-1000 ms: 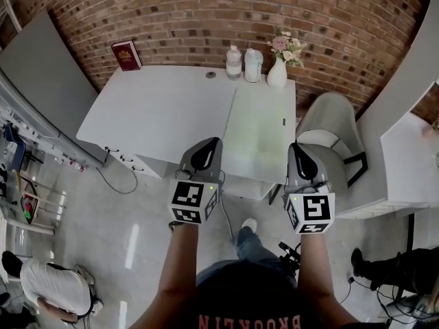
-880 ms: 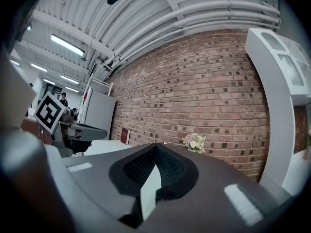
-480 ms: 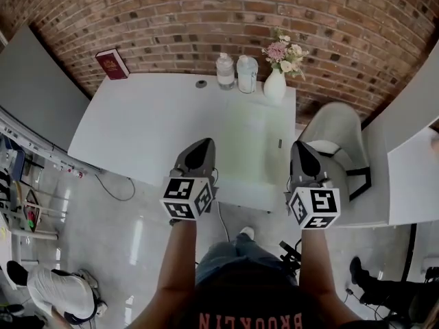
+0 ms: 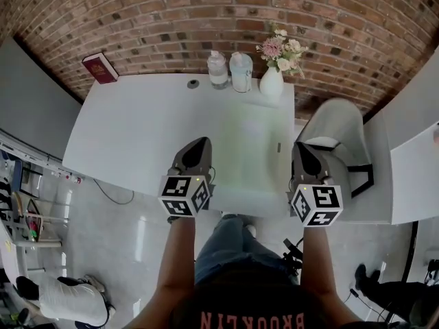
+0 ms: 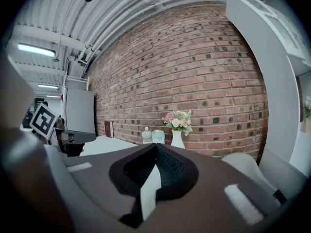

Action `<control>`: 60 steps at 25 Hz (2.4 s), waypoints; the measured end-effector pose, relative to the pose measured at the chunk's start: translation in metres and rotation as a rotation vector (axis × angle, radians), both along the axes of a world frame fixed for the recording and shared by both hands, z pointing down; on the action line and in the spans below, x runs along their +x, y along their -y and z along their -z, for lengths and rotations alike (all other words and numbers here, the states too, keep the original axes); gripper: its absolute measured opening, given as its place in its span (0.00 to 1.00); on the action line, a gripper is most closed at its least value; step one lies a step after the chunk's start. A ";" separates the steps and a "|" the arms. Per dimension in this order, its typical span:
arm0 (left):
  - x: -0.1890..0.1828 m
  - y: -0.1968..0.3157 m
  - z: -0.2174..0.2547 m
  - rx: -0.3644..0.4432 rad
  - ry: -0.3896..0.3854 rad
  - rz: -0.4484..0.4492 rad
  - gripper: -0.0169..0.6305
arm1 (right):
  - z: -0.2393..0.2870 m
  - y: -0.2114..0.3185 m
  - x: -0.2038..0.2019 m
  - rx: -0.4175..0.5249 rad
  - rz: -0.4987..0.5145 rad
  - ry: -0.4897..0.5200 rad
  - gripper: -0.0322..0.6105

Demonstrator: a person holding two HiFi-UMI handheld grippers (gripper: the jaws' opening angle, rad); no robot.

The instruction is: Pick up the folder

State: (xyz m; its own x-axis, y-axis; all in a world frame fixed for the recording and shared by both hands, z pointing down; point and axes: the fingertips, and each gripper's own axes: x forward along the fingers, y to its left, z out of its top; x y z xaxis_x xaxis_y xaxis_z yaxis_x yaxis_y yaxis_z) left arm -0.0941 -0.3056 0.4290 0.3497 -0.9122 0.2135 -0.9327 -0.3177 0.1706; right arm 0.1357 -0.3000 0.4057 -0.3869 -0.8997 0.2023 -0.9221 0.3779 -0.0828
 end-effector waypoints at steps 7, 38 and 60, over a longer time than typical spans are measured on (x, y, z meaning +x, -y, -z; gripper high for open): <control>-0.001 0.031 -0.023 -0.080 -0.014 -0.067 0.19 | -0.023 0.027 -0.008 -0.084 -0.022 0.019 0.13; -0.003 0.042 -0.166 -0.523 -0.083 -0.194 0.35 | -0.180 0.028 -0.015 -0.563 -0.033 0.049 0.38; 0.002 0.049 -0.213 -0.706 -0.402 -0.204 0.41 | -0.223 0.037 -0.018 -0.746 -0.011 0.240 0.43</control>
State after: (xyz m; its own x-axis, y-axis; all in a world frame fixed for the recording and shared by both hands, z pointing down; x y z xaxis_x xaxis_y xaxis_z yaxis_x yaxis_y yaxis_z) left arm -0.0918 -0.3543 0.6417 0.6650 -0.5215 0.5346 -0.6942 -0.1679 0.6999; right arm 0.1181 -0.3367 0.6290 -0.4882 -0.5628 0.6670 -0.8504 0.1349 -0.5086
